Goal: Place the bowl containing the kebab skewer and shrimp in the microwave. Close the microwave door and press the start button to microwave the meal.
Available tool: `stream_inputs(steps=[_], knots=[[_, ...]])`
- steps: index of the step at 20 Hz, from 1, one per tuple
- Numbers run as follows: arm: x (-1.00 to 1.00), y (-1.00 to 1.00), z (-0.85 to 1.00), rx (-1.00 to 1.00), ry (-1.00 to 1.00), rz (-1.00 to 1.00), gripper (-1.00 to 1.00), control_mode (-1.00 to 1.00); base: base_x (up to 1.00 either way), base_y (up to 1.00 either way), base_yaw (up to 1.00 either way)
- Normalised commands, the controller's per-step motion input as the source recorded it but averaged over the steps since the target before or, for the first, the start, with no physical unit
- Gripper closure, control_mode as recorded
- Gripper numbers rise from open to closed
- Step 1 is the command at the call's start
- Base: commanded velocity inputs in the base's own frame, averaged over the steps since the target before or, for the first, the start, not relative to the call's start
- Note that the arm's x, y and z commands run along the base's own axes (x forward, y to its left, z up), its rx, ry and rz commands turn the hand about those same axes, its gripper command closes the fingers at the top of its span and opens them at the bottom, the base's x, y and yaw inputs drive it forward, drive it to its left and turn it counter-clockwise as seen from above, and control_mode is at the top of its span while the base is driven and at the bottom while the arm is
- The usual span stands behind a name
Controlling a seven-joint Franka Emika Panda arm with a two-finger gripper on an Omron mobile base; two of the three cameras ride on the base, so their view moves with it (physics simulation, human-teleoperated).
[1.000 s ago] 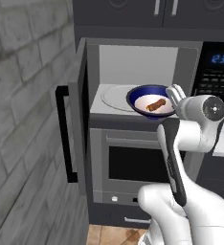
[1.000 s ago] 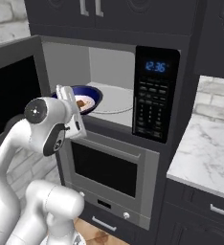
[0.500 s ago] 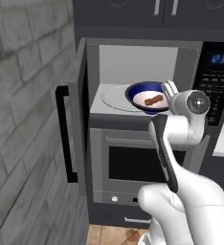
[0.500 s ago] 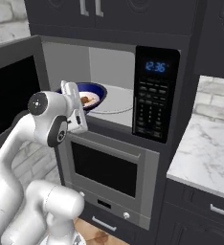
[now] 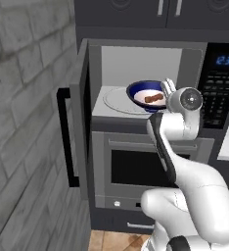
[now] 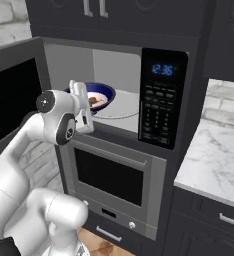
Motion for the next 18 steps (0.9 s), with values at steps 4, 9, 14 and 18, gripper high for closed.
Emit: stream_inputs(steps=[4,9,14,18], knots=[[0.43,0.0,-0.06,0.05,0.0,0.0,1.0,-1.0,0.0,0.0,0.0],[0.47,-0.03,-0.15,0.01,0.0,-0.01,1.0,-1.0,0.0,0.0,0.0],[0.53,-0.08,-0.16,0.0,0.0,-0.02,1.0,-1.0,0.0,0.0,0.0],[0.57,-0.12,-0.12,0.0,0.0,-0.02,1.0,-1.0,0.0,0.0,0.0]])
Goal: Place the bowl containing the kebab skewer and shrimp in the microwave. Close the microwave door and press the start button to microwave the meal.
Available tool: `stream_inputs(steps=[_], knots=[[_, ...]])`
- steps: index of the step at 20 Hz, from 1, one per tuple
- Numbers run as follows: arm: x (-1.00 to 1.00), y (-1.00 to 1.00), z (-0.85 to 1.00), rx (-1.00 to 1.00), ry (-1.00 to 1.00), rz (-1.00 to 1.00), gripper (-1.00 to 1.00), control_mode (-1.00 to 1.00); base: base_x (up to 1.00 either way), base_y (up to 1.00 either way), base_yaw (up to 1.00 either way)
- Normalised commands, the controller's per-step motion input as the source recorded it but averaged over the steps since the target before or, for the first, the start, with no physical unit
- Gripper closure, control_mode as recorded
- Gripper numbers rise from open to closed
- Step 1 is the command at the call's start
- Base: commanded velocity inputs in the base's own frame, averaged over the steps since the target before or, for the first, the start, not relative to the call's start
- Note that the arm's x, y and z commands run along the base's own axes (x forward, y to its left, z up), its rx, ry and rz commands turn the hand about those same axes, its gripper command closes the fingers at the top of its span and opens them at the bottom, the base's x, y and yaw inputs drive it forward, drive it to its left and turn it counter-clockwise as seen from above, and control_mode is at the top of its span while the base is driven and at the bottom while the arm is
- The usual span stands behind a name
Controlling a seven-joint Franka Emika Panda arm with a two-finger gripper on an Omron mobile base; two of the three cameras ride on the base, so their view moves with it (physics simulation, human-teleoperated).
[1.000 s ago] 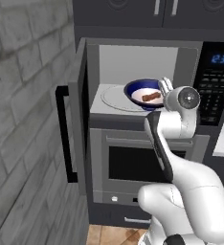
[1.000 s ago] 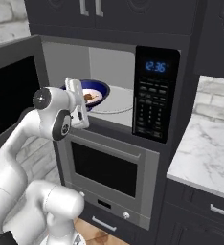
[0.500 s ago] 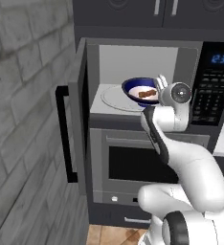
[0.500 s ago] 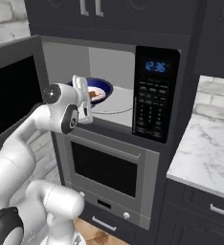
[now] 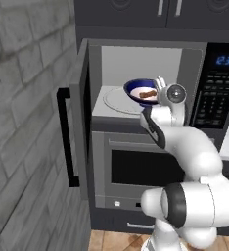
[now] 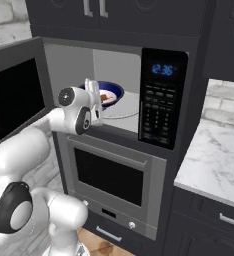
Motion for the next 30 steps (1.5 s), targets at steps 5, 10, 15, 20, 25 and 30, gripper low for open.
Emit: stream_inputs(steps=[5,10,15,20,25,30], knots=[[0.39,-0.01,-0.19,0.0,0.0,0.0,1.0,-1.0,0.0,0.0,0.0],[0.33,0.0,-0.28,0.0,0.0,0.0,1.0,-1.0,0.0,0.0,0.0],[0.4,0.0,-0.18,0.0,0.0,0.0,1.0,-1.0,0.0,0.0,0.0],[0.42,-0.01,-0.1,0.0,0.0,0.0,1.0,-1.0,0.0,0.0,0.0],[0.4,0.0,-0.03,0.0,0.0,0.0,1.0,-1.0,0.0,0.0,0.0],[0.13,-0.02,0.0,0.0,0.0,0.0,-1.0,-1.0,0.0,0.0,0.0]])
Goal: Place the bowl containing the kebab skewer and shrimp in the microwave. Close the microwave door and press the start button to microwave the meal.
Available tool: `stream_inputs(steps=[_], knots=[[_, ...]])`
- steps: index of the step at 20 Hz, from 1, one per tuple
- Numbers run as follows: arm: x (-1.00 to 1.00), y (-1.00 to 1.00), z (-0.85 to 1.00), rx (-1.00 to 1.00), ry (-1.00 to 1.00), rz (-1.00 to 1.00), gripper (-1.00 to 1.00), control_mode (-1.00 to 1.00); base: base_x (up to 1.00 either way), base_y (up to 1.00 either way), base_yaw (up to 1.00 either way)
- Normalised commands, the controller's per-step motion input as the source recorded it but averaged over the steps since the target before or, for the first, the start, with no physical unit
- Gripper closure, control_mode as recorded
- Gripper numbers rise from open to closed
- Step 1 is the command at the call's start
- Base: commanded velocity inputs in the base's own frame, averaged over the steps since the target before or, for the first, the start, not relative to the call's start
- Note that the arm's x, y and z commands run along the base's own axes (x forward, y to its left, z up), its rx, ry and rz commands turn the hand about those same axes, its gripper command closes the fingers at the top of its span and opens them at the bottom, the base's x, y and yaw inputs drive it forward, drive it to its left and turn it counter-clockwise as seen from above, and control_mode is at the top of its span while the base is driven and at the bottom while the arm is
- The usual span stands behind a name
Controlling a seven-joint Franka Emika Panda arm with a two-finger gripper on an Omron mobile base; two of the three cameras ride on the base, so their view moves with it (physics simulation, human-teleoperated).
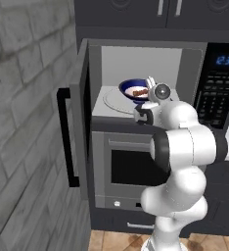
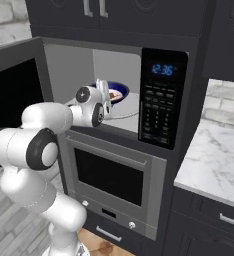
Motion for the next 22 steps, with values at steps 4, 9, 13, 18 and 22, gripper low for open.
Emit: stream_inputs(steps=[4,9,13,18,22], knots=[[-0.05,-0.01,0.21,0.0,0.0,0.0,-1.0,-1.0,0.0,0.0,0.0],[-0.23,0.0,0.37,0.0,0.0,0.01,-1.0,-1.0,0.0,0.0,0.0],[-0.45,-0.01,0.39,-0.02,0.06,0.07,-1.0,-1.0,0.0,0.0,0.0],[-0.85,-0.23,0.26,-0.18,0.15,0.17,-1.0,-1.0,0.0,0.0,0.0],[-1.0,-0.25,0.15,-0.35,0.12,0.32,-1.0,-1.0,0.0,0.0,0.0]])
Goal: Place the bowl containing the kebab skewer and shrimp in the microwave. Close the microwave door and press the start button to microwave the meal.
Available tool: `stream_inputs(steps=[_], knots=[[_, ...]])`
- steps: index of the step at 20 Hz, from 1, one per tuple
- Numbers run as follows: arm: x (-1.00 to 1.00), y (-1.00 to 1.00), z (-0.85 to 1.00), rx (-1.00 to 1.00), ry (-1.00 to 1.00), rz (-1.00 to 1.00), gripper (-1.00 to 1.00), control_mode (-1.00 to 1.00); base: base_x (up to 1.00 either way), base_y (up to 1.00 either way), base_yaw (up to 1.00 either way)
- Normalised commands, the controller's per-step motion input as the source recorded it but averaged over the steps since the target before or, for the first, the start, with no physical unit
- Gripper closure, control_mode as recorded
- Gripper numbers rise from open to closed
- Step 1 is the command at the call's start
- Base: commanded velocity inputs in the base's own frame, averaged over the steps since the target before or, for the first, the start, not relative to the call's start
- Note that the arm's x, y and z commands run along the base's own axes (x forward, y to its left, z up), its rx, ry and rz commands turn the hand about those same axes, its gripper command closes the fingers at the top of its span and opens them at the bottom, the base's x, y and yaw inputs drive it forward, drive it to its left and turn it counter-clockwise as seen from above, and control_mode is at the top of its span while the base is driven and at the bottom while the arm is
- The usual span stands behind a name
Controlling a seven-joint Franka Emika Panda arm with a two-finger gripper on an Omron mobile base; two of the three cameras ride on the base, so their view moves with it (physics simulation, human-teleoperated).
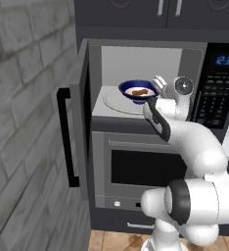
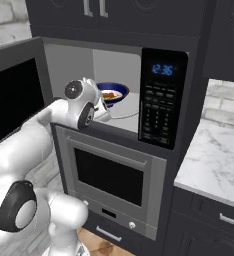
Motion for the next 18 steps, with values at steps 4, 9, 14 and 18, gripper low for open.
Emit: stream_inputs(steps=[4,9,14,18], knots=[[-1.0,-0.03,0.0,-0.5,0.09,0.43,-1.0,-1.0,0.0,0.0,0.0],[-1.0,0.0,0.0,-0.6,0.12,0.46,-1.0,-1.0,0.0,0.0,0.0],[-0.99,0.18,0.11,-0.68,0.18,0.42,-1.0,-1.0,0.0,0.0,0.0],[-1.0,0.32,0.23,-0.72,0.17,0.39,-1.0,-1.0,0.0,0.0,0.0]])
